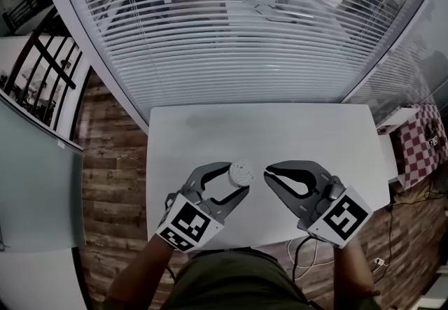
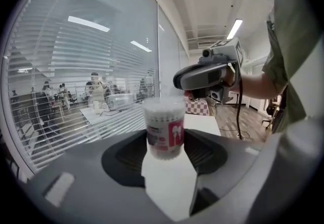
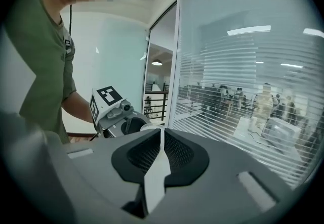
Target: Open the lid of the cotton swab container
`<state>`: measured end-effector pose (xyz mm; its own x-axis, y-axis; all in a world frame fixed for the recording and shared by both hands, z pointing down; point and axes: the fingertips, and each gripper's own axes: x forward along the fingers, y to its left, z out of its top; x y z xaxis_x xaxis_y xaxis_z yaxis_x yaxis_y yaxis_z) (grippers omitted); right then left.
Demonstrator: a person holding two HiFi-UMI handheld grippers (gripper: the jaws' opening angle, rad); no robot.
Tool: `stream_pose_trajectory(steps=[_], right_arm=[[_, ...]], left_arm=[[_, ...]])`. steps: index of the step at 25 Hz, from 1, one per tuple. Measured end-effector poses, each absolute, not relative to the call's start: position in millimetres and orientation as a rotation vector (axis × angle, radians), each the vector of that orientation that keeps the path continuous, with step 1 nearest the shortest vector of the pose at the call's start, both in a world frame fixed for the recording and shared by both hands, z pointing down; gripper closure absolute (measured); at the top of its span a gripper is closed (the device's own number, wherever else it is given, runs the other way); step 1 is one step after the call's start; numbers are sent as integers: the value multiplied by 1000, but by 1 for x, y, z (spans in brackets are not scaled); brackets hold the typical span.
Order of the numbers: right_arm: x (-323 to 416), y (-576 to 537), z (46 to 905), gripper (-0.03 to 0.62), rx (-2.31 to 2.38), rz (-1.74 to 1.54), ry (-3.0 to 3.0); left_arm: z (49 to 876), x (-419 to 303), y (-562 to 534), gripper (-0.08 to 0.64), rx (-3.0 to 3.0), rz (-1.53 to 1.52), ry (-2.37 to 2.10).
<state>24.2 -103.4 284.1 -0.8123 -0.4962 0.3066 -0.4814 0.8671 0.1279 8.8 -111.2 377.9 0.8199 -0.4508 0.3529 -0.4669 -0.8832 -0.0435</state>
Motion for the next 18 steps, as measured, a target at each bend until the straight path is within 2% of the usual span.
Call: stream_pose_trajectory(steps=[5,18], right_arm=[[16,-104,285,574,629,-84,-2669],[-6,-98,297,410,312,-89,-2471]], left_arm=[[375,8,-113,325,2959,545,-744],[378,6,-107,325,2963,609,-729]])
